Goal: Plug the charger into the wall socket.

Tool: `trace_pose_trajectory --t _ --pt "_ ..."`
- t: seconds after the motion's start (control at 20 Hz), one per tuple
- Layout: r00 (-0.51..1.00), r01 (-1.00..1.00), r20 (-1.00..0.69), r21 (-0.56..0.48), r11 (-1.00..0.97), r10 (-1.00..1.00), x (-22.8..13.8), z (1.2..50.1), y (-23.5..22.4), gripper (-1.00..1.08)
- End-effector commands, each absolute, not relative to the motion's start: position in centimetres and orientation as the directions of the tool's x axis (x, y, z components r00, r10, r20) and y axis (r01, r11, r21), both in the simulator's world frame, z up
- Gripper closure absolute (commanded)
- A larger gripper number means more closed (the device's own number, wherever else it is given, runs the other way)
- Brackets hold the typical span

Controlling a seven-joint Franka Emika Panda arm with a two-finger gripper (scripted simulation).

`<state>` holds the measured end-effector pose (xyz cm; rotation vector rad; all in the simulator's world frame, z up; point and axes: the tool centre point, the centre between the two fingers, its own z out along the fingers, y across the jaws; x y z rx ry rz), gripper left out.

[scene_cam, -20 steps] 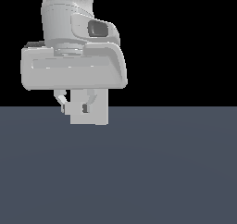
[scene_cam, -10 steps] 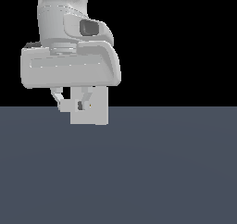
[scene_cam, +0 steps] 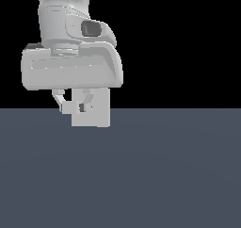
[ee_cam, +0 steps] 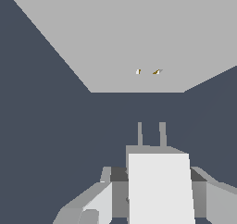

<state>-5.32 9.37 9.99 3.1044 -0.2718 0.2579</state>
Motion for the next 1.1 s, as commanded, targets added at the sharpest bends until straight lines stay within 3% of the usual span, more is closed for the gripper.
trace_pose_trajectory --t 0.0,1.05 --pt "0.971 -0.174 0.165 0.0 -0.985 -0.171 -5.2 10.0 9.3 1.08" --pt "0.971 -0.174 0.165 0.0 -0.985 -0.171 -0.4 10.0 8.5 1.08"
